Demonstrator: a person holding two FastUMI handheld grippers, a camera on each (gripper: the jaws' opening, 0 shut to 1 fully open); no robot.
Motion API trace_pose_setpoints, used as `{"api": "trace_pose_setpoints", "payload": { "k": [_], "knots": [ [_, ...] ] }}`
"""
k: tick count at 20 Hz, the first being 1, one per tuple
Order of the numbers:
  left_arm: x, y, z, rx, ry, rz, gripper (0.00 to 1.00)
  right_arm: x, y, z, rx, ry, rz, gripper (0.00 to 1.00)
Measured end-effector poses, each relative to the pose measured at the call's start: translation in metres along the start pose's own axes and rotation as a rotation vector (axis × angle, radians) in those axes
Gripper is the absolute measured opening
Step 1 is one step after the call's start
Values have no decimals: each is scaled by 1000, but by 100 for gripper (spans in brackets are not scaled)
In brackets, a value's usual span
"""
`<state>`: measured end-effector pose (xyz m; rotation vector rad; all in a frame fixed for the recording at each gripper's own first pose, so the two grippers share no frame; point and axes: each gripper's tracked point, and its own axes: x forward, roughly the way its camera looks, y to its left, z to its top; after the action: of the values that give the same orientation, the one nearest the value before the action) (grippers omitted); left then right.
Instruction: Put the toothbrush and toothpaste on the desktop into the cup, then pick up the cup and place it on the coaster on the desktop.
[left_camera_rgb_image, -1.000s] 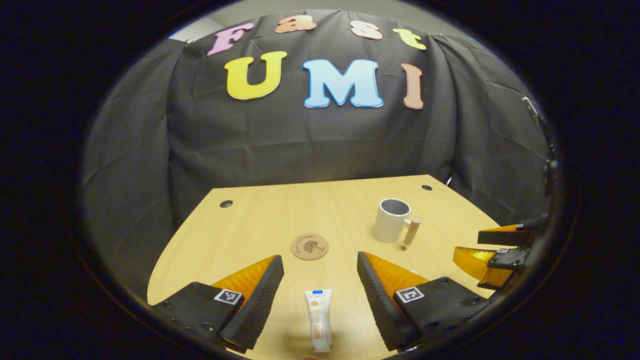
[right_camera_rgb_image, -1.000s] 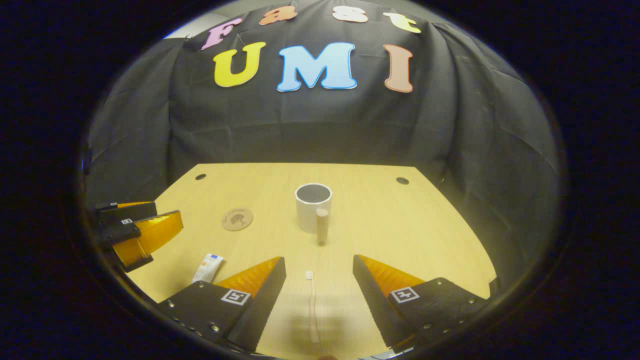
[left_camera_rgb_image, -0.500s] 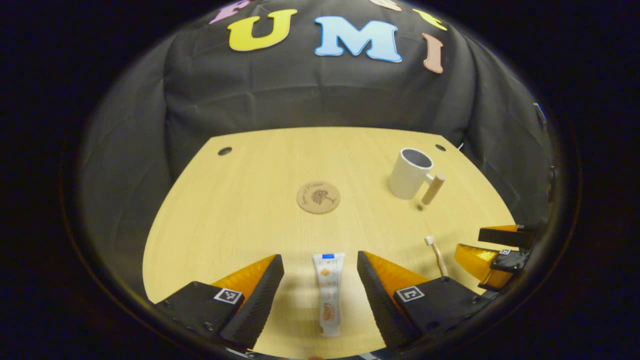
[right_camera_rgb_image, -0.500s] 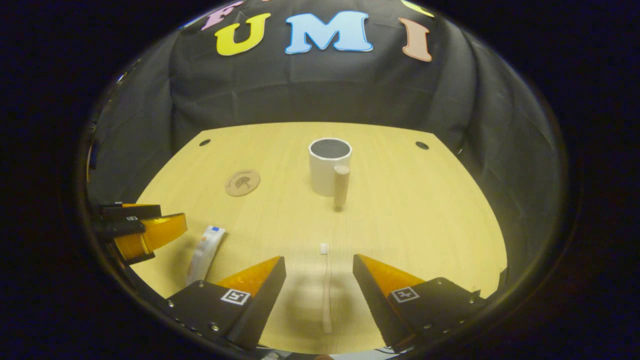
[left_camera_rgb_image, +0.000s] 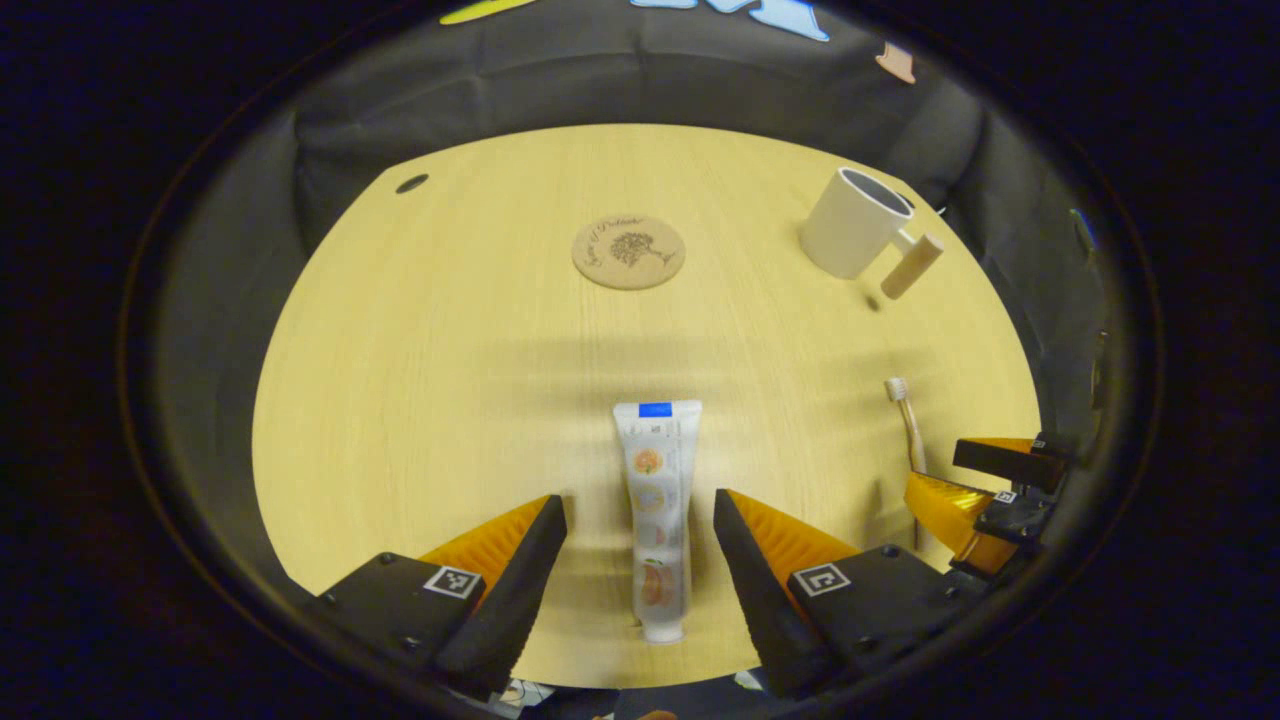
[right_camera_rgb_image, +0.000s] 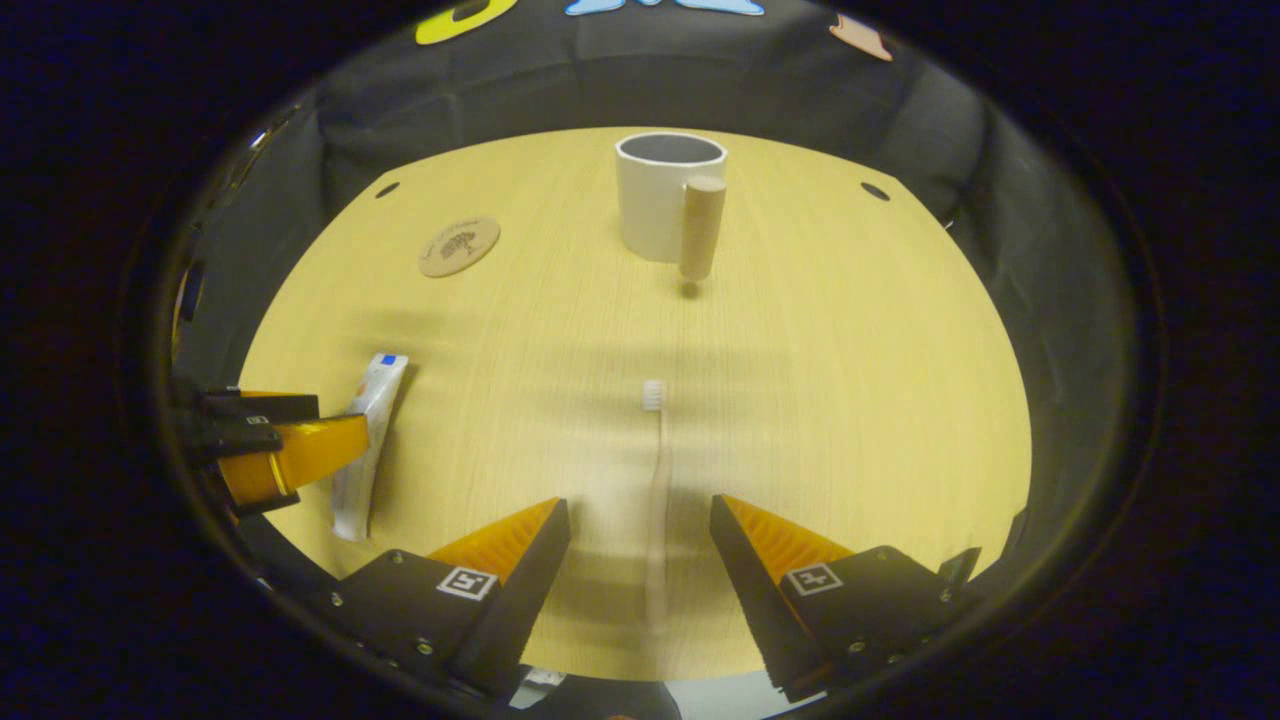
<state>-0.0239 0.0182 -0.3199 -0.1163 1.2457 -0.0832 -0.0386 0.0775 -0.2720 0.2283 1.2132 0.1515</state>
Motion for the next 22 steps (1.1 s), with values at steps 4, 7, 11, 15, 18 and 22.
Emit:
{"api": "trace_pose_setpoints", "payload": {
  "k": [4, 7, 11, 15, 18, 22],
  "knots": [
    [11, -7, -7, -19, 55, -20, 97, 12, -1, -3, 21, 48, 4, 89],
    [17, -13, -11, -22, 81, -27, 95, 18, 0, -5, 27, 90, 10, 80],
    [21, -14, -10, -5, 83, -8, 98, 19, -4, -7, -1, 107, -22, 67],
    [23, -4, -10, 40, 65, 48, 70, 21, 1, -13, -13, 133, -22, 43],
    [23, 0, -9, 24, 53, 54, 52, 19, 4, -11, -25, 130, -14, 30],
    [22, 1, -10, 55, 38, 41, 41, 21, 5, -13, -38, 120, 9, 11]
  ]
}}
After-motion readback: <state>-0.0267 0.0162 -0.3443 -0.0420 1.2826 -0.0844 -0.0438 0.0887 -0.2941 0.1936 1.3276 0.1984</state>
